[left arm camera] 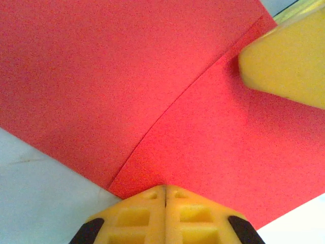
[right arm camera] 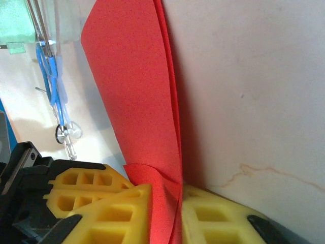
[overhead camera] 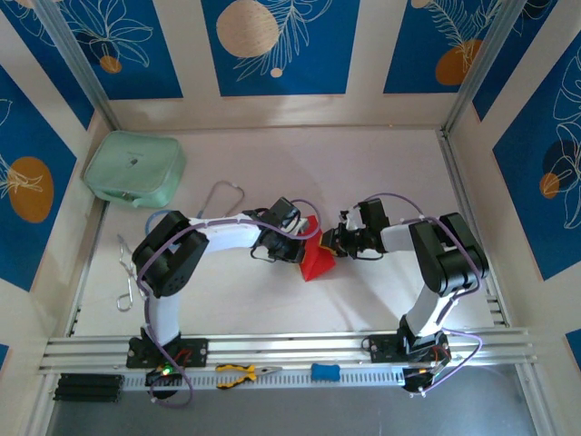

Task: Fold a paper plane with a square sheet of paper (pick it up from the middle)
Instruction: Turn over the paper at the center of the table.

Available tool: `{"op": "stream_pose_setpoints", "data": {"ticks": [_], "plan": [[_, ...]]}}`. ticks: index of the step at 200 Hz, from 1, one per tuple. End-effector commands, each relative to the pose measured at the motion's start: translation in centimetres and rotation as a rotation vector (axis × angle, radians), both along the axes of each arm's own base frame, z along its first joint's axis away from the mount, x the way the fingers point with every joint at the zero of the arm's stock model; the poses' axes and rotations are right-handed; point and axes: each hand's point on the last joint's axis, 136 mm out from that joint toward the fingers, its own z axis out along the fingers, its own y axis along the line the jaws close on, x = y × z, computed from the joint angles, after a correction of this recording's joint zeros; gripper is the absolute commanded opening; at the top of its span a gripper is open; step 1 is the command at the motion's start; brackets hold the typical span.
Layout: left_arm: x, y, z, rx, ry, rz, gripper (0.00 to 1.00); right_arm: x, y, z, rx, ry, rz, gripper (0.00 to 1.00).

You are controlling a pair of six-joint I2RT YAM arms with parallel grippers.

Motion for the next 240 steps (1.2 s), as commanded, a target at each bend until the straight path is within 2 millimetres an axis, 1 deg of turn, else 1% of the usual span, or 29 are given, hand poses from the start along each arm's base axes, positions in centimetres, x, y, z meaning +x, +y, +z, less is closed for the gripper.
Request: {"op": "stream_pose_setpoints", "data": {"ticks": [1, 12, 24, 40, 62, 81, 92, 120, 130, 141, 155, 179, 195, 202, 216, 240], "plan": [[-0.9, 1.1, -1.0, 0.037, 0.043, -0.017, 0.0, 0.4, 0.3, 0.6, 0.034, -0.02, 0.019, 0.15], [-0.7, 0.9, -0.4, 0.026, 0.032, -0.016, 0.0, 0.3, 0.3, 0.7, 0.039, -0.023, 0.016, 0.12], [-0.5, 0.7, 0.6, 0.012, 0.018, -0.014, 0.03, 0.3, 0.3, 1.1, 0.041, -0.032, 0.012, 0.1], [-0.2, 0.6, 2.0, -0.006, -0.006, -0.01, 0.1, 0.2, 0.1, 1.7, 0.035, -0.046, 0.007, 0.07], [0.4, 0.8, 4.9, -0.033, -0.075, 0.014, 0.21, -0.1, -0.6, 2.5, -0.017, -0.059, -0.012, 0.05], [1.2, 1.9, 7.2, -0.028, -0.163, 0.052, 0.28, -0.5, -1.6, 3.2, -0.117, -0.089, -0.036, 0.05], [1.5, 2.7, 8.3, -0.02, -0.204, 0.075, 0.3, -0.8, -2.2, 3.8, -0.19, -0.109, -0.042, 0.05], [2.6, 5.4, 10.1, 0.012, -0.296, 0.165, 0.33, -1.6, -3.5, 5.8, -0.431, -0.195, -0.023, 0.05], [2.8, 6.4, 10.6, 0.021, -0.319, 0.201, 0.34, -1.9, -4.3, 6.6, -0.538, -0.226, -0.02, 0.05], [3.2, 7.3, 11.2, 0.02, -0.339, 0.243, 0.35, -2.0, -4.6, 7.4, -0.616, -0.258, -0.01, 0.05], [3.5, 8.6, 11.6, 0.023, -0.359, 0.294, 0.37, -2.0, -5.6, 8.6, -0.738, -0.297, -0.022, 0.05], [3.9, 10.6, 12.1, 0.032, -0.375, 0.384, 0.38, -2.0, -8.6, 9.7, -1.032, -0.316, -0.051, 0.05], [4.3, 12.0, 12.3, 0.005, -0.362, 0.464, 0.38, -1.8, -9.5, 10.1, -1.198, -0.326, -0.039, 0.05], [4.4, 12.4, 12.2, -0.019, -0.349, 0.49, 0.39, -1.8, -9.5, 10.3, -1.257, -0.332, -0.027, 0.04], [4.5, 13.1, 12.2, -0.057, -0.324, 0.535, 0.39, -1.7, -9.0, 10.5, -1.349, -0.36, -0.007, 0.04], [4.4, 15.3, 11.8, -0.042, -0.3, 0.618, 0.4, -1.2, -7.0, 10.6, -1.441, -0.426, 0.036, 0.04]]}}
